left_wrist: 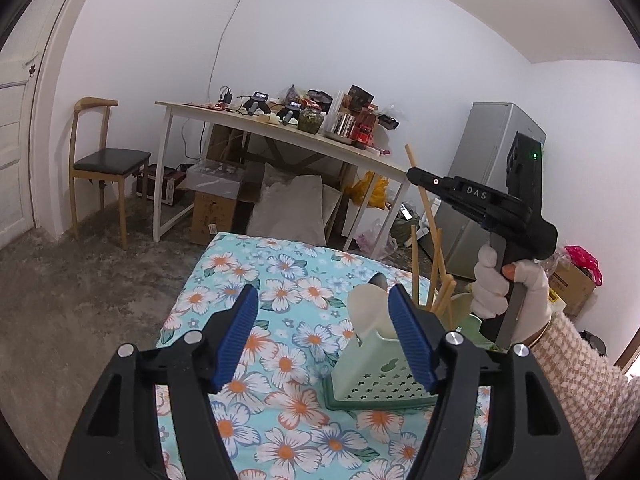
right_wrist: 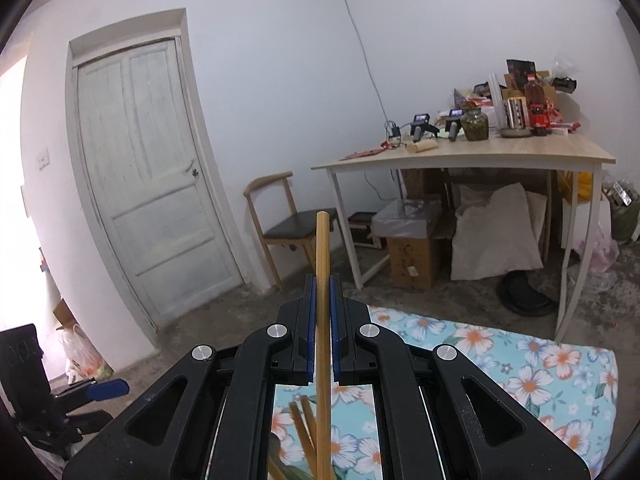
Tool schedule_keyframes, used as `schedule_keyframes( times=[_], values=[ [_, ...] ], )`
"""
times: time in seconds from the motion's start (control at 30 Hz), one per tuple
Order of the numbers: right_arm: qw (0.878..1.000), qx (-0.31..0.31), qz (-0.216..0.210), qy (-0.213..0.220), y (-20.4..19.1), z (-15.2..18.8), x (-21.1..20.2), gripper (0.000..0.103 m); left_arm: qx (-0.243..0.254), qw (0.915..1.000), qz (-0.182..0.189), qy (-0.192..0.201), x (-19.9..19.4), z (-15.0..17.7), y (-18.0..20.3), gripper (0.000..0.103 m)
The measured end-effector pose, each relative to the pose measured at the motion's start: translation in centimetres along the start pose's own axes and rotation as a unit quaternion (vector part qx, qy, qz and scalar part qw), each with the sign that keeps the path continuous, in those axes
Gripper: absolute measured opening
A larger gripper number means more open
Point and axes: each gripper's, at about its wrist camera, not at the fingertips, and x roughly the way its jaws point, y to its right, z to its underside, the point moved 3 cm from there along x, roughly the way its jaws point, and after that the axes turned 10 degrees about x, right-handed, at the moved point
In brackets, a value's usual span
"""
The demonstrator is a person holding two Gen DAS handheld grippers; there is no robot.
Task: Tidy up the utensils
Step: 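Open the left gripper to drop its chopstick into the caddy while right lowers its chopstick in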
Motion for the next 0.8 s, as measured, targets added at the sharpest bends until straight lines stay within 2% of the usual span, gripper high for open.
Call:
schedule_keyframes(
  times=[0.3,0.6,0.63,0.73,0.8],
  values=[
    [1.0,-0.008,0.016,-0.013,0.3,0.3,0.8,0.005,-0.003,1.0,0.004,-0.001,0.0,0.1,0.2,0.065],
    [0.998,-0.033,0.046,-0.013,-0.3,0.9,-2.2,0.006,0.009,0.9998,0.016,0.002,-0.2,0.2,1.6,0.066],
    [0.998,-0.038,0.052,-0.016,-0.6,1.2,-2.9,0.007,0.01,0.9998,0.018,0.001,-0.2,0.3,1.9,0.066],
    [0.996,-0.048,0.07,-0.011,-1.2,2.0,-5.1,0.029,0.015,0.9996,0.025,-0.001,-0.7,0.5,2.7,0.068],
    [0.996,-0.049,0.075,-0.001,-1.6,2.6,-7.0,0.032,0.018,0.9994,0.028,-0.002,-1.0,0.6,3.2,0.069]
  ],
)
